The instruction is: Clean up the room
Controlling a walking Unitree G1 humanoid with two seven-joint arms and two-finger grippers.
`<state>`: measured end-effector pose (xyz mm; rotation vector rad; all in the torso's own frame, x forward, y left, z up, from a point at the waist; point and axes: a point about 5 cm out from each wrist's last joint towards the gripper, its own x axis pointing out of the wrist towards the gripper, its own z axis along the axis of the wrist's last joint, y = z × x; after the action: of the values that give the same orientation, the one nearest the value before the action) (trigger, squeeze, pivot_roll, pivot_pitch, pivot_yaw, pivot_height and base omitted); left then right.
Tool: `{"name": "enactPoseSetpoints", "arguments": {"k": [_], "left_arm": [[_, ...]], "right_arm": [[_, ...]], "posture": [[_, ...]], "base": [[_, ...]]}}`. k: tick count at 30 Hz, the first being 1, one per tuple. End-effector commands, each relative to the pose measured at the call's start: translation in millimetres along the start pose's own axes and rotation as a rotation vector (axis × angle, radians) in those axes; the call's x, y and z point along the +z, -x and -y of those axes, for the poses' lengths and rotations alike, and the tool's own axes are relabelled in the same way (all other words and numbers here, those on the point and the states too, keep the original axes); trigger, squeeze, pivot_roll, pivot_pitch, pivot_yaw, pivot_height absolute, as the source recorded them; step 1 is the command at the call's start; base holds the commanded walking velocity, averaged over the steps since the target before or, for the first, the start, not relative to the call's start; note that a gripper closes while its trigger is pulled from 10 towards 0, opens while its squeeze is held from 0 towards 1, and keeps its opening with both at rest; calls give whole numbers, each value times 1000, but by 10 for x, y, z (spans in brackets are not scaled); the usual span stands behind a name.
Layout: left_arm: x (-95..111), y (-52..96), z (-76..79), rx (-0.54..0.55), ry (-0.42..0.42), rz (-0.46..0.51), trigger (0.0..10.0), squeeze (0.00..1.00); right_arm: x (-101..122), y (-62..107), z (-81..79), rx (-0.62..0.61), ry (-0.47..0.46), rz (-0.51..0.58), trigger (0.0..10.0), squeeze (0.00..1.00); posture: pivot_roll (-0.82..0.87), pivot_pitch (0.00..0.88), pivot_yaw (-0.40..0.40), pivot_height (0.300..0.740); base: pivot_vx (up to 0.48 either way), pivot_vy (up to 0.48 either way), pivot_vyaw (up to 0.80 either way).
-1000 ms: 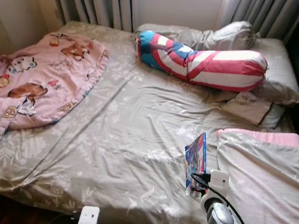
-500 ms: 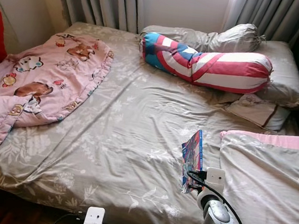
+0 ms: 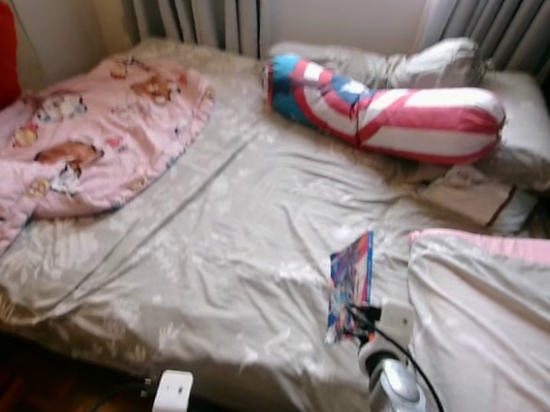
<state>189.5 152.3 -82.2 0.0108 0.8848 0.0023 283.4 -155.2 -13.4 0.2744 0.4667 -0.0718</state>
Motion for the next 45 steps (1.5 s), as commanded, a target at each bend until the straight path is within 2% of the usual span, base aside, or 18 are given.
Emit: {"name": "enactPoseSetpoints", "arguments": {"k": [1, 10, 16, 17, 22, 28, 30, 35, 42, 45], "left_arm": [[-184, 37, -2, -1, 0, -73, 10000, 0], [-192, 40, -11, -1, -2, -73, 10000, 0], [-201, 44, -26, 1, -2, -74, 10000, 0], [-211, 47, -38, 3, -4, -76, 10000, 0], [-243, 58, -67, 7, -13, -82, 10000, 0], [-270, 67, -87, 4, -35, -90, 10000, 0], [-271, 67, -88, 3, -38, -89, 10000, 0], [-272, 67, -79, 1, -43, -90, 10000, 0], [-275, 69, -79, 0, -44, -90, 10000, 0], [-285, 72, -84, 0, -43, -91, 10000, 0]], "right_arm": [[170, -53, -52, 26, -23, 61, 10000, 0], [262, -103, -137, 92, -123, 56, 10000, 0], [335, -134, -213, 154, -150, 55, 10000, 0], [402, -157, -199, 138, -207, 64, 10000, 0], [478, -182, -204, 140, -265, 70, 10000, 0], [562, -208, -258, 136, -224, 84, 10000, 0], [563, -206, -271, 134, -155, 88, 10000, 0], [529, -202, -262, 99, -89, 73, 10000, 0], [493, -191, -293, 135, -83, 71, 10000, 0], [524, -194, -333, 153, -98, 92, 10000, 0]], "posture": [[-62, 77, -18, 655], [-52, 81, -18, 655], [-44, 88, -17, 655], [-38, 93, -15, 655], [-27, 103, -7, 655], [-20, 112, 1, 655], [-20, 115, 2, 655], [-25, 116, 1, 655], [-20, 117, -4, 610], [-19, 118, -3, 610]], "base": [[0, 0, 0], [0, 0, 0], [0, 0, 0], [0, 0, 0], [0, 0, 0], [0, 0, 0], [0, 0, 0], [0, 0, 0], [0, 0, 0], [0, 0, 0]]}}
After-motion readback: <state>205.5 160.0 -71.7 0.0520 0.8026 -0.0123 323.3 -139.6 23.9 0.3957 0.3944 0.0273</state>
